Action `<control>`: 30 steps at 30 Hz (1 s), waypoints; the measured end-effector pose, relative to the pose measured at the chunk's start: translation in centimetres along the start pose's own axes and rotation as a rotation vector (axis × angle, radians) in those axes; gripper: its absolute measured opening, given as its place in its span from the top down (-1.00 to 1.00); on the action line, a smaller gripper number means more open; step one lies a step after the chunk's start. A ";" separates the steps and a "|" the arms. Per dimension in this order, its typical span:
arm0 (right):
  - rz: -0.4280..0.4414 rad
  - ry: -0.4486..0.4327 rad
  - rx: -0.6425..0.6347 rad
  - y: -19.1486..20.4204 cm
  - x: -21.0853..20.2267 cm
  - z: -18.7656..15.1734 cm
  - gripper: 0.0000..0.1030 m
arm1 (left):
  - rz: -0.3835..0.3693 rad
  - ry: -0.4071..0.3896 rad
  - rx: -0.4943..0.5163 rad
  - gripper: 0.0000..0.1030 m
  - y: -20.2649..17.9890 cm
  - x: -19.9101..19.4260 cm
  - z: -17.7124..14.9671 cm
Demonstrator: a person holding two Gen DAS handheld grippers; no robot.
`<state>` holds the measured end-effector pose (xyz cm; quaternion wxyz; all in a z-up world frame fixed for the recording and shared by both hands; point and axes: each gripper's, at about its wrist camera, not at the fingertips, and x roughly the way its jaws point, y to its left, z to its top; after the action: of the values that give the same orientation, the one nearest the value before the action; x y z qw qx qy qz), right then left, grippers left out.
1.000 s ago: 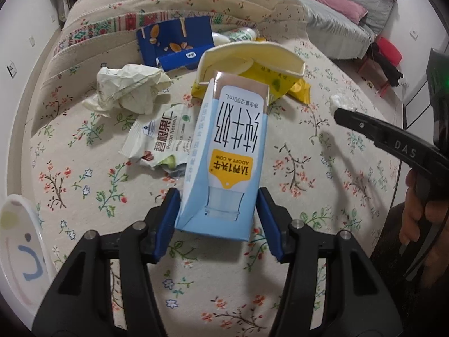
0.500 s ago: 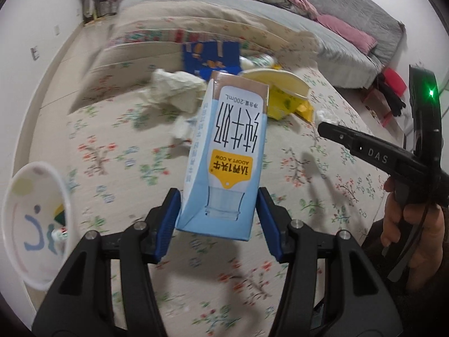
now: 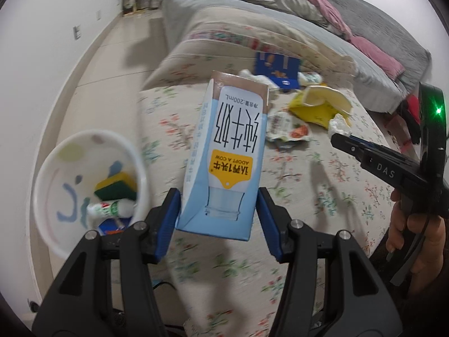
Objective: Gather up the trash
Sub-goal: 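Carry the milk carton over the bin with the left gripper while the right gripper holds the tissue, then open the left gripper over the bin while the right gripper drops the tissue in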
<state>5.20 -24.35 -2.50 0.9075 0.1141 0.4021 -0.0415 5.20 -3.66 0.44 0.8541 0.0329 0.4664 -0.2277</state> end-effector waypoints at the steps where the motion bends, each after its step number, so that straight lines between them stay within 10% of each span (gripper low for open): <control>1: 0.004 0.001 -0.007 0.4 0.1 0.1 0.55 | 0.004 0.001 -0.009 -0.10 0.4 -0.2 -0.1; 30: 0.278 0.045 -0.191 13.9 2.4 0.4 0.55 | 0.251 0.052 -0.385 -0.13 13.0 -1.0 -3.3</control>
<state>9.46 -10.89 -1.59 0.9019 0.0826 0.4050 0.1253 7.63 9.22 -2.65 0.8539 -0.0671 0.5154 -0.0257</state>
